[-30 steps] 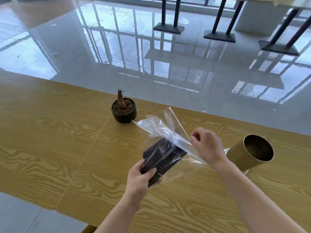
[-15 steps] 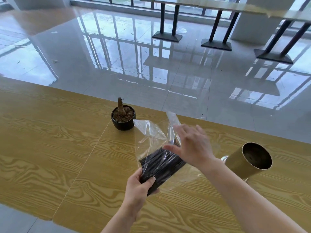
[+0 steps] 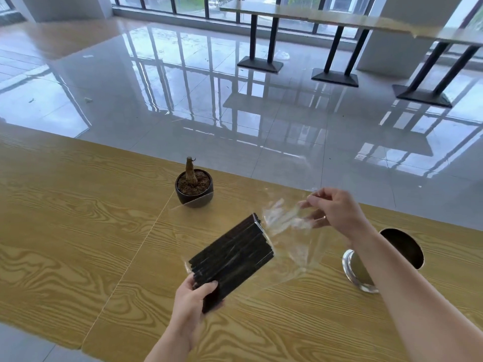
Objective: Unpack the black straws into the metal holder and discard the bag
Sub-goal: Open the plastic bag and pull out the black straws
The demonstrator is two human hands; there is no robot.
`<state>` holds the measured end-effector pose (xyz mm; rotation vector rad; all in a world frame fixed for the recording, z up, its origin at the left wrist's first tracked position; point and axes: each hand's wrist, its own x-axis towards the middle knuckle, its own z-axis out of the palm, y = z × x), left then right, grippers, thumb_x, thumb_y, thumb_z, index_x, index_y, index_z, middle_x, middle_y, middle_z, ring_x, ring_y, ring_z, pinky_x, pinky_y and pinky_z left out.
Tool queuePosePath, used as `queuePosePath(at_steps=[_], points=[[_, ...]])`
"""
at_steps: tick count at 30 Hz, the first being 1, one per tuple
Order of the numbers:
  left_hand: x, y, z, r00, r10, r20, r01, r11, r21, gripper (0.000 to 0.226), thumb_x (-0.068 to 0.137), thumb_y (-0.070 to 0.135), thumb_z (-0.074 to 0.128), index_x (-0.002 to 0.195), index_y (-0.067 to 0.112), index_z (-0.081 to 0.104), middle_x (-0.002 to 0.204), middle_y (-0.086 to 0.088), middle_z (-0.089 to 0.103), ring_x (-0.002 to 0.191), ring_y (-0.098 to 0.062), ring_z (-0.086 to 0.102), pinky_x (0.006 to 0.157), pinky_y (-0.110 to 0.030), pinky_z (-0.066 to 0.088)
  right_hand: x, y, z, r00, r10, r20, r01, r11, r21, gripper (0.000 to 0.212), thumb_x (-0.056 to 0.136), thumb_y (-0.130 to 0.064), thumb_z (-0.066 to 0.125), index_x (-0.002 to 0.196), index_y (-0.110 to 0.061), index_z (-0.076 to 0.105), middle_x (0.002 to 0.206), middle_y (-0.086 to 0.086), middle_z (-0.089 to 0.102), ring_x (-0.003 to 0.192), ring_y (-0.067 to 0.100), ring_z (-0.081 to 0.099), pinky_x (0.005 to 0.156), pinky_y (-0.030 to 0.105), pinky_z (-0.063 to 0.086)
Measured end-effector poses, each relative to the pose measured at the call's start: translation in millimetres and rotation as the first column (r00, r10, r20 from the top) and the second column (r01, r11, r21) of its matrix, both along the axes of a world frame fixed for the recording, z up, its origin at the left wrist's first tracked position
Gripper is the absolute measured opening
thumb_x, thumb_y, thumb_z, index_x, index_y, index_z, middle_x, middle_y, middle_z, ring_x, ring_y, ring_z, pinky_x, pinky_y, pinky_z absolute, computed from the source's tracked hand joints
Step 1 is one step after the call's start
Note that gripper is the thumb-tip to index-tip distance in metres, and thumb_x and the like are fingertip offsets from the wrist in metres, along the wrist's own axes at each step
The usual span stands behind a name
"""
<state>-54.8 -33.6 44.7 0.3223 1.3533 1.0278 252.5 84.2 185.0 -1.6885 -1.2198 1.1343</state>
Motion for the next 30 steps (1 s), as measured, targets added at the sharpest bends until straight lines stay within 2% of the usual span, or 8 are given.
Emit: queuePosePath(at_steps=[3, 8, 11, 14, 17, 20, 24, 30], points=[[6, 9, -8, 0.995, -0.015, -0.096, 0.01, 0.999, -0.045, 0.037, 0.083, 0.001, 0.074, 0.117, 0.008, 0.061, 0.105, -0.018, 0.074, 0.085, -0.027, 0.075, 0.065, -0.04, 0.059, -4, -2, 19, 0.995, 0.091, -0.041, -0.089, 0.995, 0.048, 0.01, 0.095, -0.01, 0.066, 0.086, -0.005, 0.068, 0.093, 0.014, 0.077, 0.067, 0.031, 0.074, 0.056, 0.041, 0.061], [25, 18, 10, 0.897, -0.146, -0.416, 0.114, 0.988, -0.102, 0.075, 0.091, 0.018, 0.071, 0.153, 0.022, 0.029, 0.141, -0.009, 0.052, 0.119, -0.025, 0.057, 0.094, -0.039, 0.047, -19, -9, 51, 0.968, 0.252, -0.018, -0.248, 0.961, 0.121, 0.009, 0.095, -0.008, 0.065, 0.086, -0.008, 0.067, 0.095, 0.012, 0.078, 0.067, 0.032, 0.074, 0.055, 0.037, 0.061], [45, 24, 52, 0.774, -0.157, -0.614, 0.265, 0.96, 0.088, 0.068, 0.093, 0.033, 0.066, 0.152, 0.025, 0.032, 0.151, -0.003, 0.043, 0.134, -0.019, 0.044, 0.11, -0.04, 0.04, -30, -15, 62, 0.952, 0.299, -0.061, -0.288, 0.947, 0.144, 0.009, 0.096, -0.008, 0.064, 0.088, -0.006, 0.067, 0.097, 0.013, 0.077, 0.07, 0.035, 0.075, 0.055, 0.036, 0.062], [74, 36, 116, 0.838, -0.184, -0.514, 0.409, 0.836, 0.367, 0.067, 0.082, 0.068, 0.061, 0.139, 0.035, 0.047, 0.133, 0.007, 0.06, 0.114, -0.003, 0.061, 0.095, -0.034, 0.054, -40, -20, 68, 0.928, 0.358, -0.105, -0.344, 0.929, 0.133, 0.009, 0.097, -0.007, 0.062, 0.089, -0.003, 0.066, 0.099, 0.011, 0.078, 0.072, 0.036, 0.075, 0.057, 0.037, 0.062], [101, 50, 165, 0.885, -0.254, -0.391, 0.422, 0.793, 0.44, 0.07, 0.065, 0.087, 0.061, 0.122, 0.047, 0.054, 0.11, 0.012, 0.073, 0.1, -0.001, 0.07, 0.085, -0.036, 0.058, -48, -23, 72, 0.913, 0.376, -0.159, -0.358, 0.925, 0.129, 0.016, 0.099, -0.005, 0.058, 0.093, -0.005, 0.073, 0.097, 0.015, 0.076, 0.079, 0.033, 0.075, 0.065, 0.04, 0.064], [113, 60, 184, 0.9, -0.165, -0.403, 0.349, 0.825, 0.444, 0.053, 0.071, 0.074, 0.071, 0.106, 0.035, 0.065, 0.092, 0.005, 0.077, 0.088, -0.01, 0.074, 0.084, -0.046, 0.059, -48, -25, 78, 0.918, 0.368, -0.149, -0.345, 0.926, 0.156, 0.023, 0.099, -0.002, 0.056, 0.091, -0.008, 0.077, 0.091, 0.018, 0.076, 0.079, 0.029, 0.074, 0.071, 0.04, 0.064], [113, 61, 189, 0.905, -0.022, -0.425, 0.264, 0.812, 0.521, 0.015, 0.091, 0.038, 0.07, 0.089, 0.025, 0.076, 0.079, 0.001, 0.078, 0.074, -0.013, 0.073, 0.075, -0.054, 0.06, -38, -27, 96, 0.941, 0.316, -0.124, -0.289, 0.937, 0.199, 0.019, 0.096, -0.002, 0.062, 0.09, -0.009, 0.078, 0.069, 0.017, 0.071, 0.064, 0.027, 0.07, 0.064, 0.037, 0.063], [103, 73, 207, 0.865, 0.158, -0.476, 0.163, 0.809, 0.565, 0.022, 0.086, 0.022, 0.065, 0.066, 0.02, 0.074, 0.059, -0.001, 0.071, 0.059, -0.028, 0.07, 0.06, -0.05, 0.061, -21, -28, 135, 0.984, 0.114, 0.14, -0.154, 0.935, 0.319, 0.016, 0.09, 0.005, 0.063, 0.091, -0.006, 0.074, 0.056, 0.016, 0.065, 0.042, 0.019, 0.063, 0.042, 0.032, 0.056]])
